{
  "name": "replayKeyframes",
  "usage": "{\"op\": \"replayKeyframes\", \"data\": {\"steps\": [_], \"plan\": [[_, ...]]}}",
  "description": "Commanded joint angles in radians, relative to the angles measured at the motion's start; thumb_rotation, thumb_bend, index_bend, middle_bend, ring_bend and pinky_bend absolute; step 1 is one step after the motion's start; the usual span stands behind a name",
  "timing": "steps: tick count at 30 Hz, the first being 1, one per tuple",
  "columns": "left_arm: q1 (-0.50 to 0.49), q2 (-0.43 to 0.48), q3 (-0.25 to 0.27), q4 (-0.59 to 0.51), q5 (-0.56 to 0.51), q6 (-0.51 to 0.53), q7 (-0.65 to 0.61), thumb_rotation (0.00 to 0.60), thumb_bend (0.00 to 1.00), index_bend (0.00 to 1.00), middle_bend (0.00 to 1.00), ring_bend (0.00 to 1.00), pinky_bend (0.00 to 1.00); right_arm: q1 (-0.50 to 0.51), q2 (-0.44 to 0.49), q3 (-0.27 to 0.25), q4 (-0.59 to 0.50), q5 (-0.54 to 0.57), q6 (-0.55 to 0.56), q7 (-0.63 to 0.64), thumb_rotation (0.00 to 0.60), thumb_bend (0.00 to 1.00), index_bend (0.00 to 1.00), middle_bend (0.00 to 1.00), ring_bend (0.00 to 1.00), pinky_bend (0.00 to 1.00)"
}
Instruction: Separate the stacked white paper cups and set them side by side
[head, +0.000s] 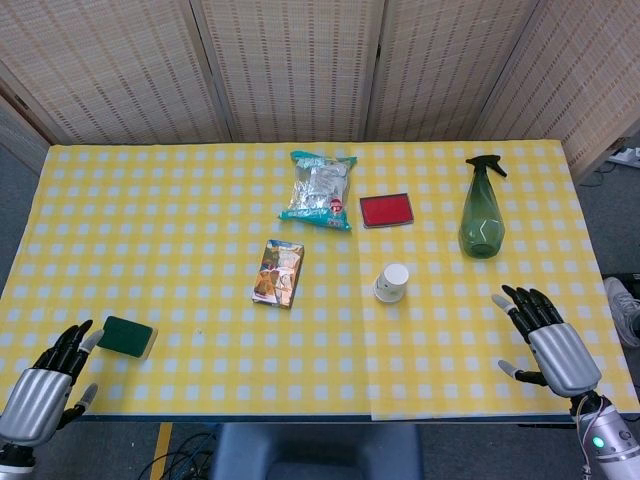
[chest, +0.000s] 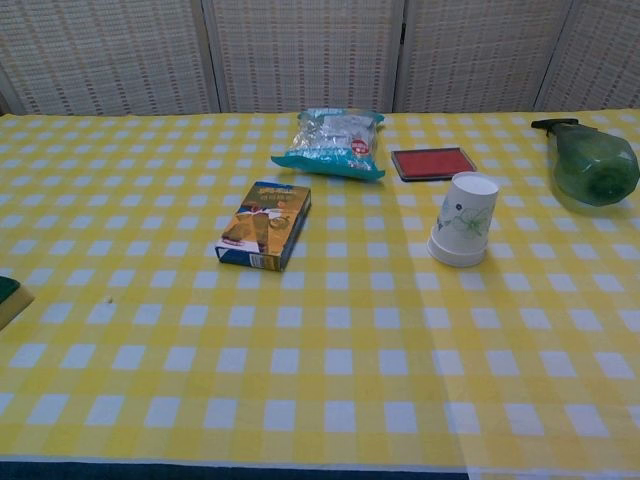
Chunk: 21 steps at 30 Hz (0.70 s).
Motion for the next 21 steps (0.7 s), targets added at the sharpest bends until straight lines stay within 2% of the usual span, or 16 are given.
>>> {"op": "replayKeyframes", "data": {"steps": [1,5,9,14,21], "plan": [[-0.006,-0.001,-0.007,0.002,-0.016,-0.013,-0.002,0.600,0.38,0.00,0.00,0.04,0.29,0.006,-0.002,0.003,0.003,0.009,-0.013,0.002,0.600,0.16,0.06,0.00,0.00,0.00],[-0.003,0.001,-0.016,-0.001,-0.034,-0.008,-0.008,0.600,0.38,0.00,0.00,0.04,0.29,0.030,-0.001,0.002,0.002,0.008,-0.052,0.031,0.600,0.16,0.06,0.00,0.00,0.00],[-0.003,0.002,-0.020,-0.001,-0.039,-0.006,-0.009,0.600,0.38,0.00,0.00,0.04,0.29,0.098,0.045,0.013,-0.036,-0.001,-0.135,0.080,0.600,0.17,0.06,0.00,0.00,0.00],[0.003,0.010,-0.013,-0.004,-0.029,0.004,-0.023,0.600,0.38,0.00,0.00,0.04,0.29,0.237,0.136,0.066,-0.136,0.077,-0.351,0.099,0.600,0.19,0.06,0.00,0.00,0.00],[0.008,0.020,-0.021,0.000,-0.053,0.006,-0.041,0.600,0.38,0.00,0.00,0.04,0.29,0.446,0.239,0.182,-0.233,0.294,-0.662,0.078,0.600,0.21,0.09,0.00,0.00,0.00]]}}
